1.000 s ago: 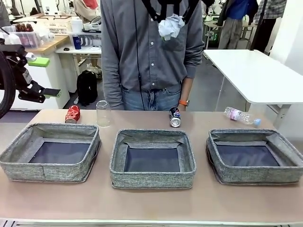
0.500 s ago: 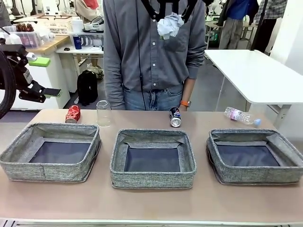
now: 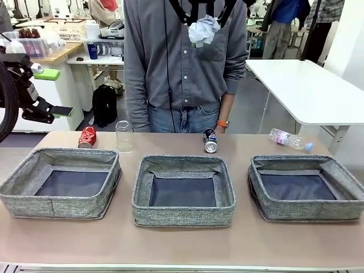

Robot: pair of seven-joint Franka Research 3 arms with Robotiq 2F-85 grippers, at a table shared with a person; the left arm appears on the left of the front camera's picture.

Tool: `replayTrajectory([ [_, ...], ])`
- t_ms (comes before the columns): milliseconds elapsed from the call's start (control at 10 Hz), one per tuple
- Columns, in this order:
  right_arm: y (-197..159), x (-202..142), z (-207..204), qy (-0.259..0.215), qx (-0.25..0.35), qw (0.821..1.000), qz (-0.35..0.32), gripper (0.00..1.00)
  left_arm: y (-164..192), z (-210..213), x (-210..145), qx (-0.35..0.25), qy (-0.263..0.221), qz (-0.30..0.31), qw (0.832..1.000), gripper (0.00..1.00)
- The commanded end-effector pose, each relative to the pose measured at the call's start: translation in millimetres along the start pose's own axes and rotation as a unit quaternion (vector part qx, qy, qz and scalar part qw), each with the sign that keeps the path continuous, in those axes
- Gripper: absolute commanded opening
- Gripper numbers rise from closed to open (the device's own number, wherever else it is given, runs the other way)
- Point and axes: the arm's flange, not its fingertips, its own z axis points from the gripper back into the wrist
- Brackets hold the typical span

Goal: Sort the waste into the appropriate baskets.
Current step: Place the picked waste into the Fabric basket indicated by the person.

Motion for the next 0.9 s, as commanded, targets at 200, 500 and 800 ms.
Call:
replayTrajectory([
  [200,-0.4,-0.2,1.4,0.0,0.002,1.0,-0.001,0.08,-1.4,-1.6,0.3,-0.009,-0.003,-0.01,1.0,1.0],
  [500,-0.4,-0.2,1.4,0.0,0.002,1.0,-0.001,0.08,-1.4,-1.6,0.3,-0.009,-0.003,-0.01,1.0,1.0],
  [800,-0.4,-0.2,1.4,0.0,0.002,1.0,-0.001,0.08,-1.4,-1.6,0.3,-0.009,-0.003,-0.01,1.0,1.0],
])
